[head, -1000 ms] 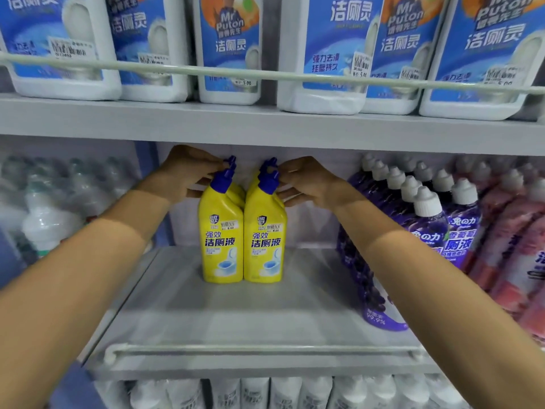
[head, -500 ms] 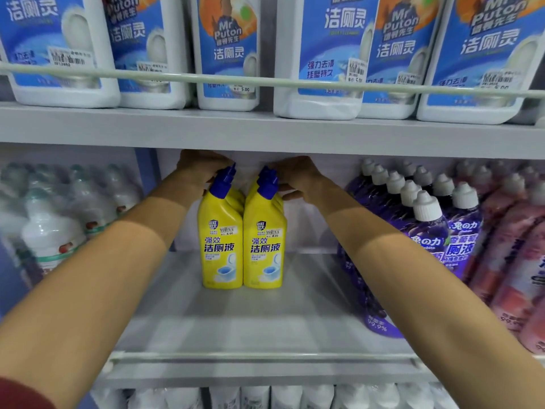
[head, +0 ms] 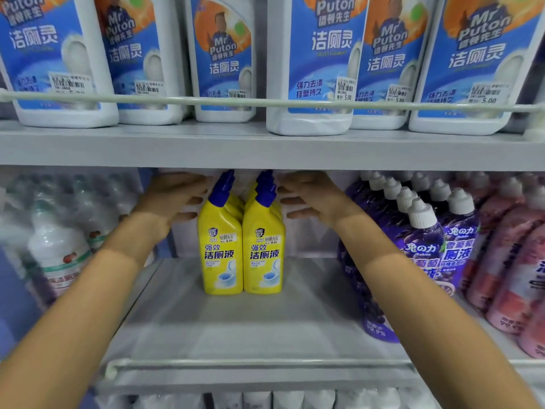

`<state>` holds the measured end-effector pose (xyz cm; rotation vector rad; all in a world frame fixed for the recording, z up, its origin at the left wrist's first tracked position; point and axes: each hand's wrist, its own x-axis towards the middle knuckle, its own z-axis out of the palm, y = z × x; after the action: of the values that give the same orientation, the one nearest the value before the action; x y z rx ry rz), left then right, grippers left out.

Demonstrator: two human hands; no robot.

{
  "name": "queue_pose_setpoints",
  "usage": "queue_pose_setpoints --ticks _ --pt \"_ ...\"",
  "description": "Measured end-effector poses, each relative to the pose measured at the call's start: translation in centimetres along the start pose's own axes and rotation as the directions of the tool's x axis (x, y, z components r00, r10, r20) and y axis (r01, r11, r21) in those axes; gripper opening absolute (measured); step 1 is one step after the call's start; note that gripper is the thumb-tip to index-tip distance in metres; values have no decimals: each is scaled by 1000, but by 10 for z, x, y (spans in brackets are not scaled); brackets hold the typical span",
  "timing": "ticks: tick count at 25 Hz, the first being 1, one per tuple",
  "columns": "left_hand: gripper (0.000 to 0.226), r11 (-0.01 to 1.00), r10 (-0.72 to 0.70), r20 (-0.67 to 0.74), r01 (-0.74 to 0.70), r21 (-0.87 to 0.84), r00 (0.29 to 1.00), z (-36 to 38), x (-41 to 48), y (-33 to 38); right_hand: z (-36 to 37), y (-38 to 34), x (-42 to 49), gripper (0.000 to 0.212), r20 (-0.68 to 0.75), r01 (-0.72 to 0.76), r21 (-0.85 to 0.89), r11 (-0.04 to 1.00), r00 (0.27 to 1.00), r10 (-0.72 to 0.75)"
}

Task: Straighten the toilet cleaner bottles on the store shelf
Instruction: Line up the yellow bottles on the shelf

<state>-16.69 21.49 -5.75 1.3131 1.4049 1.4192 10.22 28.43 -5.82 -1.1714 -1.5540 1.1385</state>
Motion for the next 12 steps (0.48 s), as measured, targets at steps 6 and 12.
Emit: queue_pose_setpoints --ticks 6,12 --pt "36 977 199 -31 -196 84 980 2 -25 -53 34 60 -42 52 -64 70 -160 985 995 -81" --pt "36 955 251 -44 -240 177 967 4 -21 -55 44 63 -52 56 -157 93 -242 966 978 -134"
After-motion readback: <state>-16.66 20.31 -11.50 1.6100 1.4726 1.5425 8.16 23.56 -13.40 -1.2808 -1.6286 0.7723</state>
